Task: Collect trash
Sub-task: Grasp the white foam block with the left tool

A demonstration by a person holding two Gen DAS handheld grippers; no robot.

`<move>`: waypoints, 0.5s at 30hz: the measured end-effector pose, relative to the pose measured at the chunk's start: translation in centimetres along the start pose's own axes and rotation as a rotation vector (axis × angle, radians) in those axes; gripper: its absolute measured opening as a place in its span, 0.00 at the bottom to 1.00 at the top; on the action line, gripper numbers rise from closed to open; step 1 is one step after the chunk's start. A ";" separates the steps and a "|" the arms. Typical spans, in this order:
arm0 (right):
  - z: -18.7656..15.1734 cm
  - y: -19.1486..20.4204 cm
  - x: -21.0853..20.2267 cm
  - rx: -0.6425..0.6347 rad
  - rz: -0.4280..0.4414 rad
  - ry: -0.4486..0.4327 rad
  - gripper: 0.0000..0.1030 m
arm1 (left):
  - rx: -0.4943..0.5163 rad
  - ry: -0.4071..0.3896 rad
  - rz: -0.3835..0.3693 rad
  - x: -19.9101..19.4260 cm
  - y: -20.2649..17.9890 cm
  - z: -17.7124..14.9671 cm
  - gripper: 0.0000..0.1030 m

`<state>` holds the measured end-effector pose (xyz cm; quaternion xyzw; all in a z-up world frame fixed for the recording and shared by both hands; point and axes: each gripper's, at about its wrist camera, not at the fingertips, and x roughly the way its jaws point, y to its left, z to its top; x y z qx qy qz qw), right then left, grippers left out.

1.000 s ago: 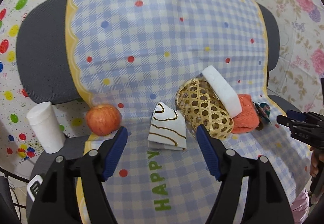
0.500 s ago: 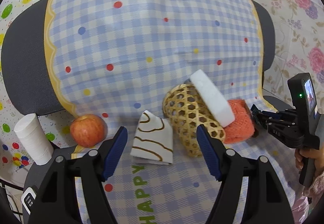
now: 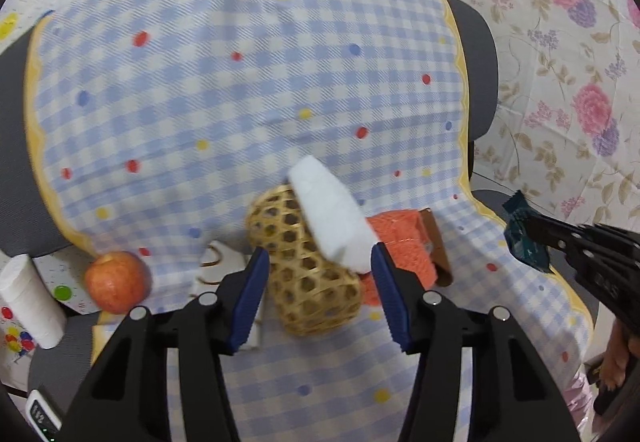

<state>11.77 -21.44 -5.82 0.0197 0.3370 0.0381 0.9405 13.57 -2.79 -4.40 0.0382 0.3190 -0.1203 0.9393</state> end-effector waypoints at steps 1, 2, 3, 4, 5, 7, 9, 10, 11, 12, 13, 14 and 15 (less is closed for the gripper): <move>-0.1 -0.1 -0.2 0.002 -0.005 -0.006 0.02 | -0.012 0.017 -0.004 0.9 -0.2 0.3 0.50; -0.1 -0.2 -0.3 0.005 -0.010 -0.014 0.02 | -0.025 0.031 -0.008 1.5 -0.3 0.5 0.50; -0.2 -0.3 -0.5 0.008 -0.010 -0.018 0.02 | -0.035 0.040 -0.011 1.9 -0.3 0.6 0.50; -0.3 -0.4 -0.5 0.011 -0.010 -0.018 0.02 | -0.046 0.051 -0.012 2.4 -0.4 0.7 0.50; -0.4 -0.6 -0.4 0.017 -0.006 -0.016 0.02 | -0.061 0.062 -0.013 3.0 -0.4 0.9 0.50; -0.5 -0.8 -0.3 0.028 -0.003 -0.012 0.02 | -0.078 0.073 -0.019 3.7 -0.4 1.2 0.50; -0.7 -1.1 -0.1 0.040 0.000 -0.008 0.03 | -0.098 0.087 -0.022 4.6 -0.3 1.5 0.50; -0.8 -1.2 -0.1 0.045 -0.001 -0.007 0.03 | -0.108 0.097 -0.025 5.0 -0.2 1.6 0.50; -0.8 -1.3 0.0 0.050 0.001 -0.004 0.03 | -0.126 0.116 -0.026 5.7 -0.1 1.6 0.50; -0.9 -1.4 0.1 0.054 0.002 -0.001 0.03 | -0.139 0.130 -0.031 6.1 0.1 1.6 0.49; -1.0 -1.5 0.1 0.056 0.002 -0.001 0.03 | -0.159 0.145 -0.041 6.6 0.3 1.5 0.47; -1.1 -1.5 0.1 0.057 0.002 0.001 0.03 | -0.171 0.152 -0.049 6.8 0.4 1.5 0.38; -1.2 -1.5 0.1 0.055 0.002 0.003 0.03 | -0.183 0.150 -0.063 6.7 0.5 1.5 0.34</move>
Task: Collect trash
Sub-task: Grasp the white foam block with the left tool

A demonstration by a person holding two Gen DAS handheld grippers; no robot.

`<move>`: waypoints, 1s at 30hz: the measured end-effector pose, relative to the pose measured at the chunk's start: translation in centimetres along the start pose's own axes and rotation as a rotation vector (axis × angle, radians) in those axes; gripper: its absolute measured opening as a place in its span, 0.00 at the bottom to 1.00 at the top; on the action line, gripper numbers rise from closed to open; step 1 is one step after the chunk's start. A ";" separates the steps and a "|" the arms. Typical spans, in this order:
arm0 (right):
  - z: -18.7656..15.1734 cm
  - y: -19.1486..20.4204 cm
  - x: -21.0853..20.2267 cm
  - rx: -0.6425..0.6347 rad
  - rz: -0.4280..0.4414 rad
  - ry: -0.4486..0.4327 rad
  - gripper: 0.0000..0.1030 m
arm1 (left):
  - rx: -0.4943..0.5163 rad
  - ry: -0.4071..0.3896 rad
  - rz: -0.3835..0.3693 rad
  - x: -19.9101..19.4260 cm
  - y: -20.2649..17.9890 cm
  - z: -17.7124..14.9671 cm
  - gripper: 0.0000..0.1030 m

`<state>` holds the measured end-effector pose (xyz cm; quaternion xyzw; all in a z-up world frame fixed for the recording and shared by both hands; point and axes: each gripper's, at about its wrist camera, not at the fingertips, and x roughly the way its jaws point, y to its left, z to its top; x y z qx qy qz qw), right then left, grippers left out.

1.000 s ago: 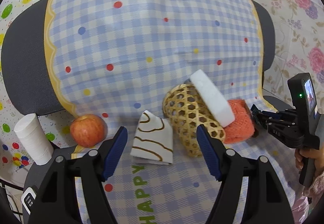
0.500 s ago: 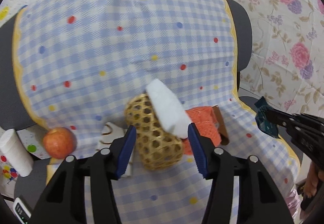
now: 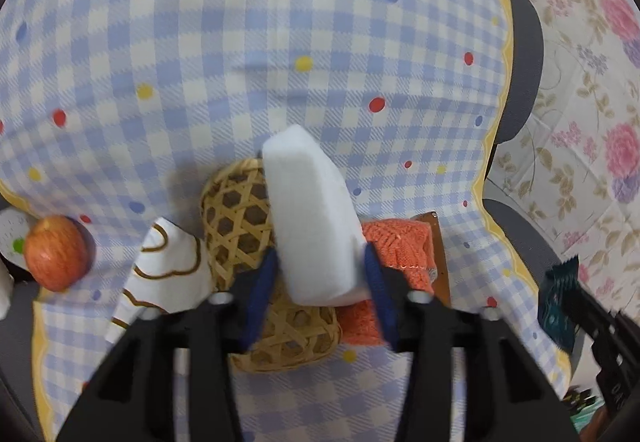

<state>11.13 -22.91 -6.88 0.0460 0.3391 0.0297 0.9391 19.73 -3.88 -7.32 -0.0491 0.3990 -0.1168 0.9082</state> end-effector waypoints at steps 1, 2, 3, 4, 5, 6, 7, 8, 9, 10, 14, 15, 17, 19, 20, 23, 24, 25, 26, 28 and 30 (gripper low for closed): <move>-0.1 0.1 -0.1 -0.001 -0.003 0.000 0.03 | -0.003 -0.011 -0.010 -0.3 0.0 0.0 0.31; -0.2 0.1 -0.2 -0.001 -0.004 -0.003 0.03 | 0.004 -0.054 -0.028 -1.2 -0.3 -0.1 0.29; -0.3 0.0 -0.5 0.002 -0.005 -0.011 0.03 | 0.019 -0.111 -0.038 -2.5 -0.6 -0.2 0.28; -0.4 0.0 -0.7 0.005 -0.005 -0.016 0.03 | 0.035 -0.147 -0.045 -3.5 -0.8 -0.3 0.28; -0.4 0.0 -1.0 0.009 -0.004 -0.020 0.03 | 0.065 -0.199 -0.050 -5.2 -1.4 -0.5 0.28; -0.4 -0.1 -1.3 0.014 -0.001 -0.025 0.03 | 0.087 -0.228 -0.052 -6.3 -1.8 -0.7 0.28; -0.3 -0.1 -1.6 0.019 0.002 -0.031 0.03 | 0.105 -0.244 -0.051 -7.1 -2.1 -0.8 0.28; -0.3 -0.1 -2.0 0.024 0.007 -0.040 0.03 | 0.132 -0.262 -0.041 -8.3 -2.5 -1.1 0.28; -0.3 -0.1 -2.4 0.029 0.013 -0.048 0.03 | 0.154 -0.271 -0.032 -9.0 -2.9 -1.5 0.28; -0.2 -0.1 -2.8 0.032 0.019 -0.054 0.03 | 0.176 -0.276 -0.022 -9.6 -3.2 -1.9 0.28; -0.5 0.1 -4.3 0.047 0.046 -0.072 0.03 | 0.243 -0.263 0.021 -11.3 -3.8 -4.2 0.28; -0.7 0.2 -4.7 0.049 0.050 -0.072 0.03 | 0.257 -0.256 0.024 -11.4 -3.9 -4.9 0.28; -1.1 0.3 -5.4 0.048 0.051 -0.074 0.03 | 0.290 -0.253 0.041 -11.9 -4.1 -6.6 0.28; -1.6 0.3 -6.2 0.051 0.050 -0.076 0.03 | 0.304 -0.253 0.040 -12.5 -4.2 -7.9 0.28; -1.9 0.3 -6.6 0.055 0.048 -0.076 0.03 | 0.307 -0.253 0.038 -12.8 -4.2 -8.3 0.28; -3.0 0.4 -7.7 0.064 0.042 -0.076 0.03 | 0.325 -0.255 0.025 -13.5 -4.9 -9.9 0.28; -3.5 0.4 -8.1 0.064 0.036 -0.075 0.03 | 0.333 -0.255 0.022 -13.6 -5.2 -10.4 0.28; -4.1 0.4 -8.6 0.068 0.031 -0.072 0.03 | 0.342 -0.252 0.017 -13.7 -5.5 -10.8 0.28; -4.5 0.3 -8.9 0.073 0.029 -0.070 0.03 | 0.350 -0.246 0.005 -13.9 -5.9 -11.4 0.29; -5.4 0.1 -9.6 0.086 0.019 -0.064 0.03 | 0.362 -0.233 -0.015 -14.0 -6.7 -12.3 0.29; -6.5 -0.2 -10.4 0.100 0.005 -0.058 0.03 | 0.377 -0.227 -0.032 -14.2 -7.4 -13.1 0.29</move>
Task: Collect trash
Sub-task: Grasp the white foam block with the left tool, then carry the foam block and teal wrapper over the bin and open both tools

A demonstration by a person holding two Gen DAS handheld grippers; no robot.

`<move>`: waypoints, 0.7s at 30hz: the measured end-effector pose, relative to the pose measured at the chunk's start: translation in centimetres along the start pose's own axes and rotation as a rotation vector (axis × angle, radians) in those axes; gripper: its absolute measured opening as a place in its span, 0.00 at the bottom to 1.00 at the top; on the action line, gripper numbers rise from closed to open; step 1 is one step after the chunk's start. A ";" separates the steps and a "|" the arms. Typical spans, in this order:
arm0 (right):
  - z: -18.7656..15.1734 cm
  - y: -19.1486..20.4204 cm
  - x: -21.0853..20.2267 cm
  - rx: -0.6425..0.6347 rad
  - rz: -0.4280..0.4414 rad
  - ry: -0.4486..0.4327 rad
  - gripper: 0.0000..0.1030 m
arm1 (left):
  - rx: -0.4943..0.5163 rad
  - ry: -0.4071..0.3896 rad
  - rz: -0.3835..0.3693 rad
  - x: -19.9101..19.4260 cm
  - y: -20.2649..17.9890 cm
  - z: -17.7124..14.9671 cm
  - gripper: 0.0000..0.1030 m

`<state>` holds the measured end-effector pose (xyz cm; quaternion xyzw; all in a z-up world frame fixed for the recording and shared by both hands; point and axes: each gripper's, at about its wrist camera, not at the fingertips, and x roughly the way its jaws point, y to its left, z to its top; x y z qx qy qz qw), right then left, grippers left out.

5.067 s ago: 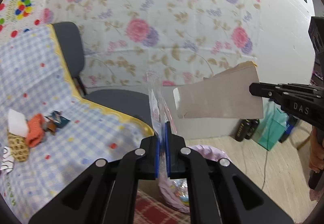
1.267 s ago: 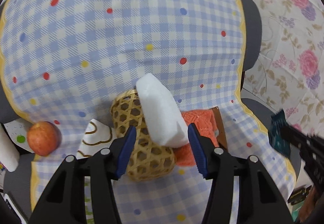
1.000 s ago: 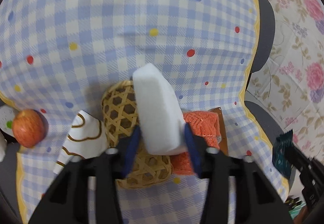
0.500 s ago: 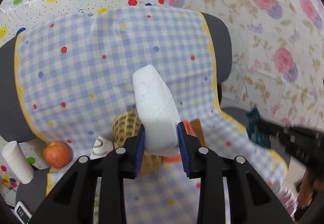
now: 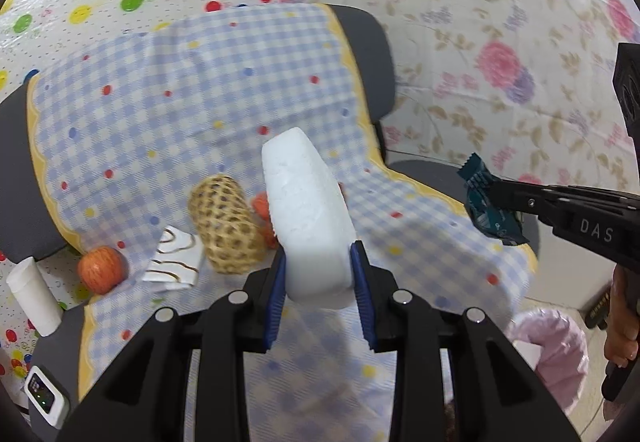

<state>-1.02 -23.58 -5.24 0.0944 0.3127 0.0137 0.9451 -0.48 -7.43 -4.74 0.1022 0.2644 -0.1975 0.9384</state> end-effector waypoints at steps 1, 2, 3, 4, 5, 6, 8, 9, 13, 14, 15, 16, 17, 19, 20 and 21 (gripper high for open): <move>-0.4 -0.2 -0.4 0.005 -0.007 0.003 0.03 | 0.008 0.000 -0.011 -0.2 -0.6 -0.1 0.29; -1.0 -0.5 -0.9 0.013 -0.019 0.006 0.03 | 0.017 -0.003 -0.025 -0.4 -1.3 -0.3 0.29; -1.4 -0.7 -1.3 0.019 -0.028 0.008 0.03 | 0.025 -0.005 -0.040 -0.6 -1.9 -0.5 0.29; -1.7 -0.9 -1.7 0.023 -0.034 0.009 0.03 | 0.033 -0.007 -0.050 -0.7 -2.4 -0.6 0.29; -2.2 -1.2 -2.2 0.029 -0.045 0.009 0.03 | 0.041 -0.010 -0.064 -0.9 -3.1 -0.8 0.29; -2.7 -1.5 -2.7 0.033 -0.058 0.008 0.03 | 0.047 -0.011 -0.078 -1.1 -3.7 -1.0 0.29; -3.5 -2.0 -3.7 0.042 -0.083 0.004 0.03 | 0.060 -0.012 -0.110 -1.4 -4.9 -1.4 0.29; -3.9 -2.3 -4.2 0.050 -0.096 0.003 0.03 | 0.067 -0.011 -0.125 -1.5 -5.5 -1.6 0.30; -5.5 -3.7 -5.9 0.078 -0.147 0.008 0.03 | 0.116 -0.013 -0.192 -1.9 -8.4 -2.5 0.30; -6.1 -4.1 -6.5 0.086 -0.163 0.011 0.03 | 0.127 -0.014 -0.203 -2.0 -8.9 -2.7 0.30; -6.7 -4.6 -7.0 0.098 -0.179 0.014 0.03 | 0.138 -0.012 -0.217 -2.1 -9.5 -2.9 0.30; -7.0 -4.8 -7.4 0.106 -0.190 0.015 0.03 | 0.148 -0.010 -0.234 -2.1 -10.1 -3.1 0.30; -7.7 -5.3 -8.1 0.121 -0.208 0.015 0.03 | 0.157 -0.009 -0.248 -2.2 -10.7 -3.3 0.30; -8.5 -6.2 -9.2 0.142 -0.240 0.011 0.03 | 0.183 -0.010 -0.277 -2.5 -12.1 -3.7 0.30; -8.9 -6.6 -9.8 0.151 -0.260 0.006 0.03 | 0.191 -0.013 -0.288 -2.6 -12.6 -3.8 0.30; -9.2 -6.9 -10.2 0.156 -0.277 0.001 0.03 | 0.199 -0.014 -0.300 -2.7 -13.1 -3.9 0.30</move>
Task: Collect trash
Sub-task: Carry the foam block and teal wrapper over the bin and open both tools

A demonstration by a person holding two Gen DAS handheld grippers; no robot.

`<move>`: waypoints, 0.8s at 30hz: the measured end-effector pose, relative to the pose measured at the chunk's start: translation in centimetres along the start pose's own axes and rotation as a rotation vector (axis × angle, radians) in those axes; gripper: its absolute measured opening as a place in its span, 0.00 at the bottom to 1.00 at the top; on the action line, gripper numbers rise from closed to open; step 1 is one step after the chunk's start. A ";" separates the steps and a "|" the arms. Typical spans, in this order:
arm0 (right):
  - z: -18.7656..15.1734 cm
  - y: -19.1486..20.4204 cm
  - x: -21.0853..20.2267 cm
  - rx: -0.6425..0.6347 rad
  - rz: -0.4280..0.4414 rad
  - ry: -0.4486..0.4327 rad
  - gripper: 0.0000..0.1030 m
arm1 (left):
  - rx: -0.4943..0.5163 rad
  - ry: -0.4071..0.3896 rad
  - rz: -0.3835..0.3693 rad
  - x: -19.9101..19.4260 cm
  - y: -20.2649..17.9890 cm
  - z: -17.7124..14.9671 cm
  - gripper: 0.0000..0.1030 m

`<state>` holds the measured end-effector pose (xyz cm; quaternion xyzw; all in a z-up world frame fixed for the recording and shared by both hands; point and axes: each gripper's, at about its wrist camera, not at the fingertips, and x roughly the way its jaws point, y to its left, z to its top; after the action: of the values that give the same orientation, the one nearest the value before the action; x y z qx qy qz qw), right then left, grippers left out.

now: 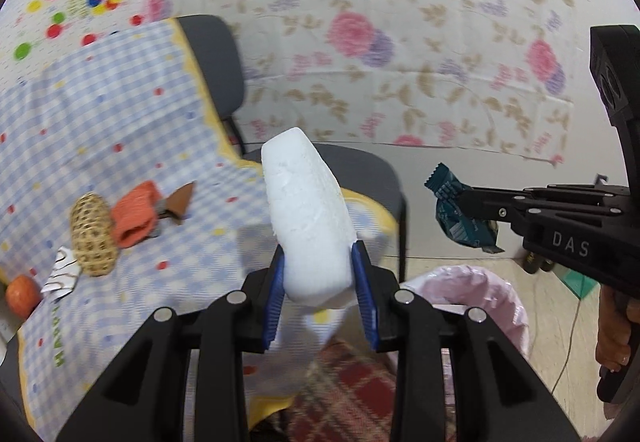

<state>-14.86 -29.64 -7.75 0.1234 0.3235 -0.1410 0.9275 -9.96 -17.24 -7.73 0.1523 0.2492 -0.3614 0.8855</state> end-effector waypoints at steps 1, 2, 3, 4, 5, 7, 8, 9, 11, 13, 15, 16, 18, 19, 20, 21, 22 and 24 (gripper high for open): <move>-0.2 -0.5 -0.4 0.007 -0.018 -0.006 0.03 | 0.008 -0.002 -0.012 0.0 -0.6 -0.1 0.30; -0.6 -1.2 -0.9 0.019 -0.040 -0.014 0.03 | 0.022 -0.005 -0.030 0.1 -1.4 -0.1 0.30; -0.9 -1.7 -1.3 0.029 -0.055 -0.016 0.03 | 0.033 -0.006 -0.043 0.1 -2.0 -0.2 0.31; -1.2 -2.2 -1.6 0.036 -0.068 -0.016 0.03 | 0.047 -0.007 -0.060 0.2 -2.7 -0.2 0.31; -1.5 -2.6 -1.8 0.039 -0.087 -0.016 0.03 | 0.058 -0.007 -0.073 0.3 -3.3 -0.3 0.31; -2.2 -3.5 -2.0 0.044 -0.118 -0.007 0.03 | 0.086 0.004 -0.110 0.8 -4.7 -0.5 0.32; -2.5 -4.0 -2.1 0.054 -0.129 0.000 0.03 | 0.097 0.013 -0.124 1.2 -5.3 -0.6 0.31; -2.9 -4.4 -2.1 0.061 -0.135 0.006 0.03 | 0.105 0.020 -0.135 1.4 -5.7 -0.8 0.32; -3.6 -5.5 -2.0 0.082 -0.150 0.022 0.03 | 0.117 0.038 -0.166 2.0 -6.7 -1.2 0.32; -4.2 -6.3 -1.8 0.102 -0.157 0.036 0.03 | 0.126 0.052 -0.192 2.6 -7.4 -1.3 0.32; -4.7 -7.1 -1.4 0.120 -0.163 0.050 0.04 | 0.138 0.065 -0.215 3.3 -8.2 -1.3 0.33; -5.0 -7.5 -1.2 0.127 -0.162 0.057 0.05 | 0.142 0.070 -0.223 3.7 -8.5 -1.2 0.33; -5.6 -8.3 -0.5 0.144 -0.159 0.074 0.07 | 0.148 0.085 -0.241 4.4 -9.0 -1.1 0.35; -5.9 -8.5 -0.3 0.151 -0.160 0.081 0.07 | 0.150 0.090 -0.248 4.7 -9.2 -1.0 0.35; -6.2 -9.0 0.1 0.163 -0.157 0.093 0.07 | 0.149 0.094 -0.257 5.0 -9.3 -1.0 0.35; -6.4 -9.3 0.4 0.173 -0.155 0.101 0.07 | 0.150 0.101 -0.268 5.4 -9.5 -0.9 0.36; -6.7 -9.7 0.6 0.187 -0.157 0.107 0.08 | 0.149 0.113 -0.275 5.7 -9.6 -0.8 0.37; -7.0 -10.3 1.1 0.199 -0.157 0.120 0.12 | 0.146 0.122 -0.278 6.0 -9.7 -0.7 0.46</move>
<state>-21.52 -37.15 -15.22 0.1973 0.3714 -0.2369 0.8758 -13.47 -27.01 -12.52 0.2020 0.2944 -0.4874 0.7968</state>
